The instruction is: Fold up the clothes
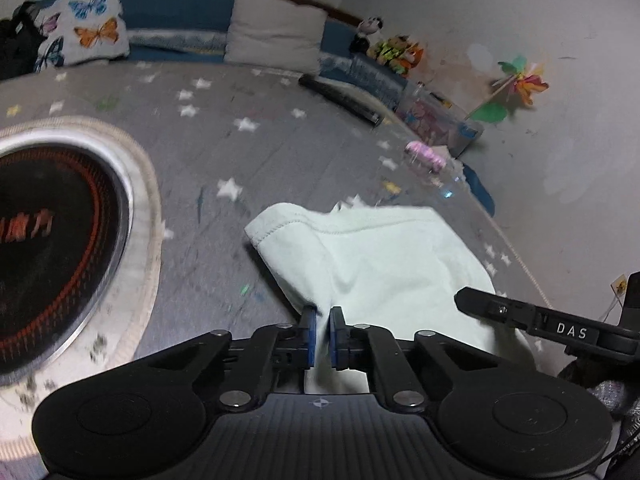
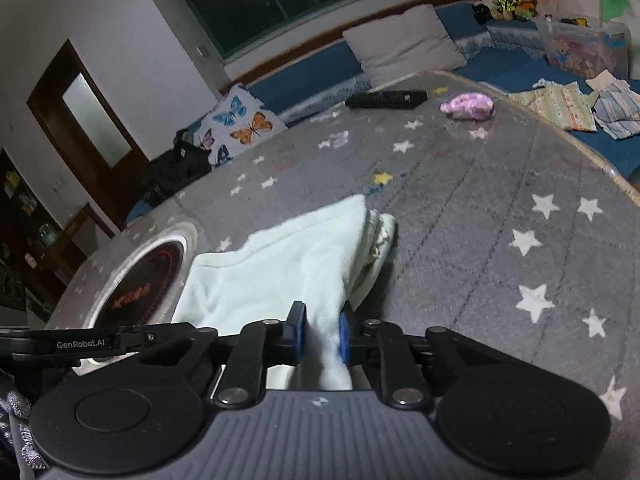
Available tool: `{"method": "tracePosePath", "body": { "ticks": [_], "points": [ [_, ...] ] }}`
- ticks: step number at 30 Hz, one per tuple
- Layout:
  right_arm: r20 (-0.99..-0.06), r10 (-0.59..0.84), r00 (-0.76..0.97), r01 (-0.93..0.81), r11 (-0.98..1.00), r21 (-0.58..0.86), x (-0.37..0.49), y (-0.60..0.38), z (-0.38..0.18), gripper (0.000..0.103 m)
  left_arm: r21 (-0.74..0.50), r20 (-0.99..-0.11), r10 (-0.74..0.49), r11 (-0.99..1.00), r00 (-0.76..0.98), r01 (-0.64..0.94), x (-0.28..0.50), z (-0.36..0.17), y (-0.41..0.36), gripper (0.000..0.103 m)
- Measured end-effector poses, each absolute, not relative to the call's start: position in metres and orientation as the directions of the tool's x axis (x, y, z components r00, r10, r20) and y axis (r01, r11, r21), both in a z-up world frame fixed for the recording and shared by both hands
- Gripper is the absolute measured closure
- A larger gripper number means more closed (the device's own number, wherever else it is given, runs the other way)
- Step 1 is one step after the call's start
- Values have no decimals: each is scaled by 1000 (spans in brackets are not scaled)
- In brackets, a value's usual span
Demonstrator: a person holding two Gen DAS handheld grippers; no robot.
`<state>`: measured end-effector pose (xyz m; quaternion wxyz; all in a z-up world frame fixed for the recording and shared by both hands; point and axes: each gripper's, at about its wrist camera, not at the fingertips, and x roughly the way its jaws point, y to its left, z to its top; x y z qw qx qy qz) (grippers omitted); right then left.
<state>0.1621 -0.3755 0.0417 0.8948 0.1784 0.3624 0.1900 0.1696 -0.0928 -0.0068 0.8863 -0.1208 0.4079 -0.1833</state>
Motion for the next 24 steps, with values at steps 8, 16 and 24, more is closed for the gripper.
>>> {"method": "tracePosePath", "body": {
  "ticks": [8,16,24],
  "points": [
    [-533,454,714,-234,872,430,173,-378,72,90,-329,-626,-429,903,651,278,189,28,-107,97],
    [-506,417,755,-236,893,384,209,-387,101,90,-295,-600,-422,906,680,303,225,54,-130,97],
    [-504,377,778,-219,913,345,241,-402,114,90,-279,-601,-418,909,681,311,262,63,-157,97]
  ]
}}
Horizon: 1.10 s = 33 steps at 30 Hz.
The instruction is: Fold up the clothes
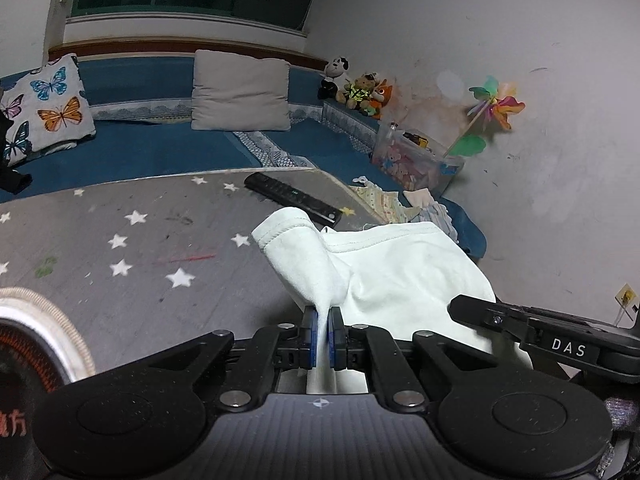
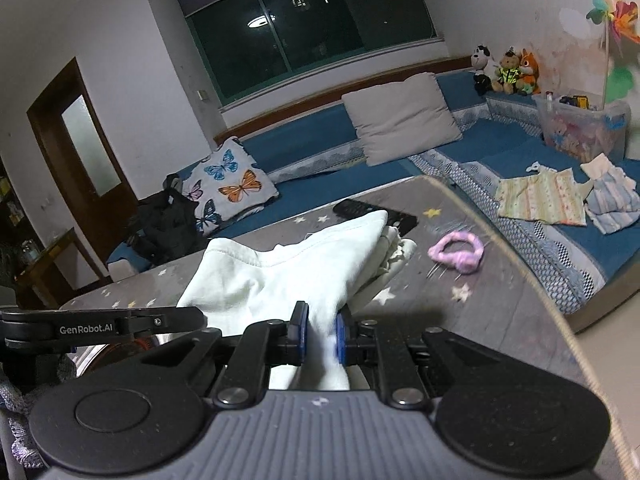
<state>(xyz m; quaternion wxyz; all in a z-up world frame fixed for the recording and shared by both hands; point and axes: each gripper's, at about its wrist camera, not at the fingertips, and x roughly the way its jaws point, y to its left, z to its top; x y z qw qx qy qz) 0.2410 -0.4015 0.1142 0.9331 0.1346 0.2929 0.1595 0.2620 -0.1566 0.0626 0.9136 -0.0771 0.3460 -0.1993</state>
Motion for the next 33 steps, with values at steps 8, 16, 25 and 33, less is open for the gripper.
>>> {"method": "tracePosePath", "body": {
  "ticks": [8,16,25,33],
  "points": [
    [-521,345,781,-190,925,328,253,-417,109,90,-276,-621,-428,904,657,327,281,51,-180,97],
    [-601,259,756,-91,951,296,264,-434,74,81,-247,-692,-395,916,604,316,292,16,-189,92],
    [-580,249,775,-110,958,265,235,-432,74,52,-182,-704,-350,930,617,320,264,11,-175,32],
    [-572,262,777,-170,963,211,193,-405,72,27,-149,-695,-340,930,633,335,224,8,-161,7]
  ]
}}
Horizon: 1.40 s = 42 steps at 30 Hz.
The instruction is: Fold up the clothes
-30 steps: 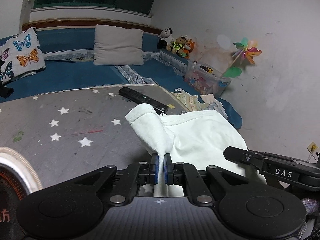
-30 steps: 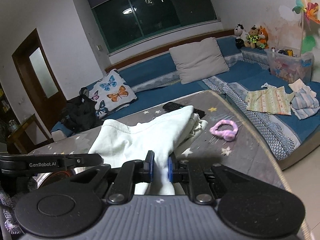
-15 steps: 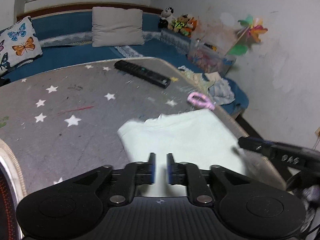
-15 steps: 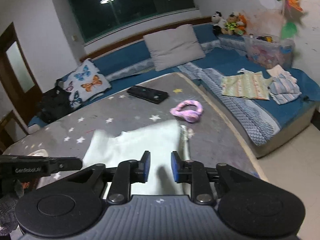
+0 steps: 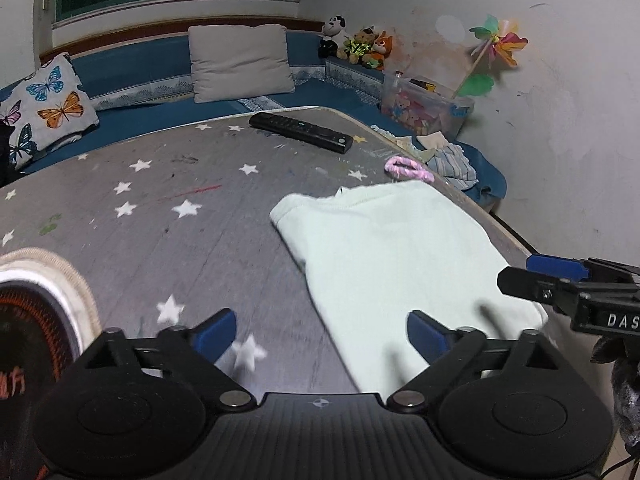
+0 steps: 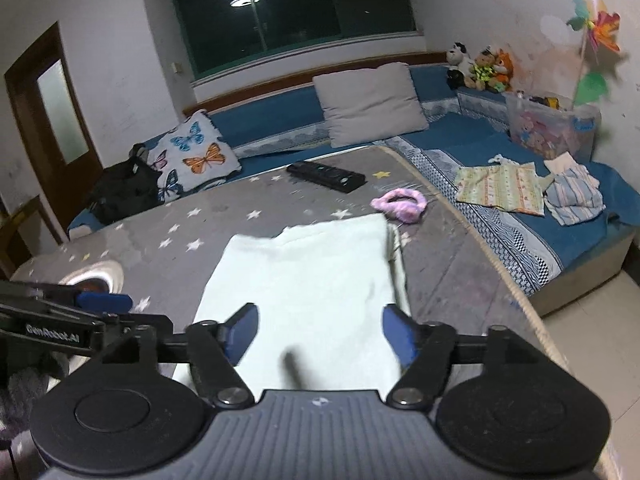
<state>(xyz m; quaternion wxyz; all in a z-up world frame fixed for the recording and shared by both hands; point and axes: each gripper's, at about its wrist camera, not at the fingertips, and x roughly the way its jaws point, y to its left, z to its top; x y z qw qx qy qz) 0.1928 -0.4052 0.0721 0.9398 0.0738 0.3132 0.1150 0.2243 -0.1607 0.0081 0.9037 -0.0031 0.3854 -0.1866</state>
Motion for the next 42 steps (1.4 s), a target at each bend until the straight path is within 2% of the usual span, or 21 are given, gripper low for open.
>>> {"method": "tracePosePath", "body": {
  "ticks": [1,3,11,28,42],
  "points": [
    [-571,259,779,-176,964,198,187,-401,72,26,-148,-694,-339,931,635,335,219,8,-158,5],
    [-570,253,782,-180,967,181,178,-394,71,17,-143,-690,-335,932,641,333,209,7,-153,0],
    [-577,232,783,-179,973,149,142,-374,62,1,-124,-688,-299,946,662,299,173,2,-129,0],
    [-602,122,789,-83,992,92,94,-353,47,0,-104,-662,-280,953,695,285,118,-6,-106,0],
    [-612,74,788,-12,994,106,77,-345,33,0,-86,-664,-264,957,700,279,95,-17,-108,0]
  ]
}}
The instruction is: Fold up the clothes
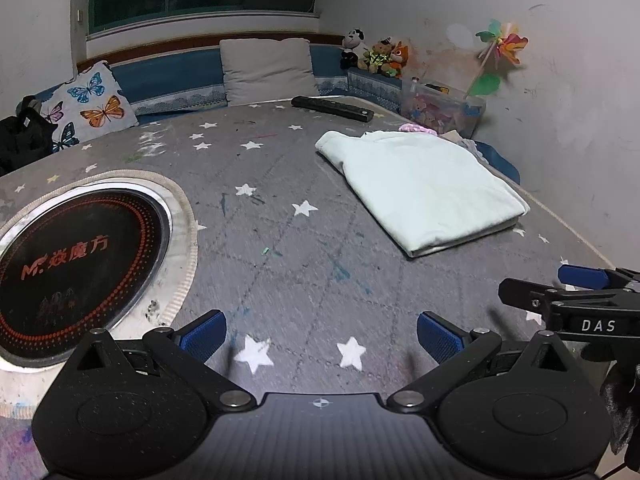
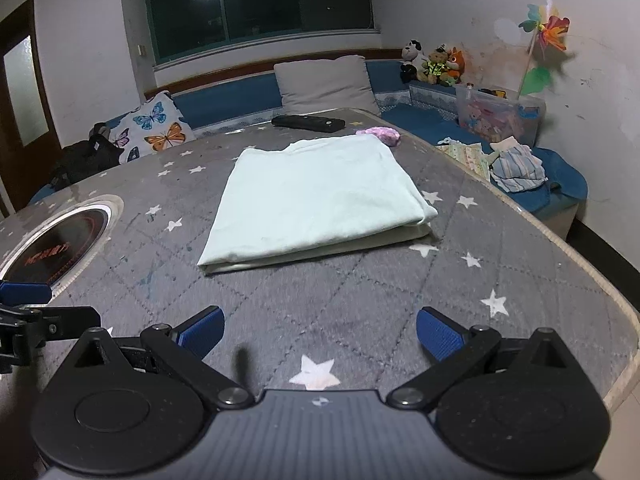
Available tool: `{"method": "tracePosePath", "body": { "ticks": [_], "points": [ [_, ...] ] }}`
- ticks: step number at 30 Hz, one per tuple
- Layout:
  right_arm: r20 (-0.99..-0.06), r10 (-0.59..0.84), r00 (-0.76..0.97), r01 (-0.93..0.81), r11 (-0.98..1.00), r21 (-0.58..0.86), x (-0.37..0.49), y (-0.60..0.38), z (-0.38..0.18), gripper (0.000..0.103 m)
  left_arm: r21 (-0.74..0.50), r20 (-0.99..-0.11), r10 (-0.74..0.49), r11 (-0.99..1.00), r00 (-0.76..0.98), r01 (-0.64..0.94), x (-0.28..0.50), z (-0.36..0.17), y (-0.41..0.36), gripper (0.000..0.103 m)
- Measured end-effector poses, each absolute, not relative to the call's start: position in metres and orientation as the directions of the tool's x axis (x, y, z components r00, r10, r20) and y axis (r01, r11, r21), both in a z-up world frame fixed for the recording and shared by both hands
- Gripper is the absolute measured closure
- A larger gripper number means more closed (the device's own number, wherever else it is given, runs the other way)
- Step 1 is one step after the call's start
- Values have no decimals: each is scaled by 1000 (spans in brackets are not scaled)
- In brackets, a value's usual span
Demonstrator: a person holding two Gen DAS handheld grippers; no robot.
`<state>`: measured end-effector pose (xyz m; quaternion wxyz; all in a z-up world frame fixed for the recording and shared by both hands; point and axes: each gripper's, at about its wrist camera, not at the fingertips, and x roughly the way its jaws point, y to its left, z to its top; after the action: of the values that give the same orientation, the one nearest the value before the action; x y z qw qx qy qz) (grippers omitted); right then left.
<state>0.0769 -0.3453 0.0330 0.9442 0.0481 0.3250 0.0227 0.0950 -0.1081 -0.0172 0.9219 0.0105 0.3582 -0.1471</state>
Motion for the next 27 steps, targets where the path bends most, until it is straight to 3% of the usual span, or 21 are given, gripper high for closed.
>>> {"method": "tracePosePath", "body": {
  "ticks": [9,27],
  "points": [
    [-615,21,788,3,999,37,73,-336,31,0,-76,-651,-270,953,710,293,86,-17,-114,0],
    [-614,25,789,2,999,43,63,-331,30,0,-62,-668,-277,946,690,319,67,-26,-125,0]
  ]
}}
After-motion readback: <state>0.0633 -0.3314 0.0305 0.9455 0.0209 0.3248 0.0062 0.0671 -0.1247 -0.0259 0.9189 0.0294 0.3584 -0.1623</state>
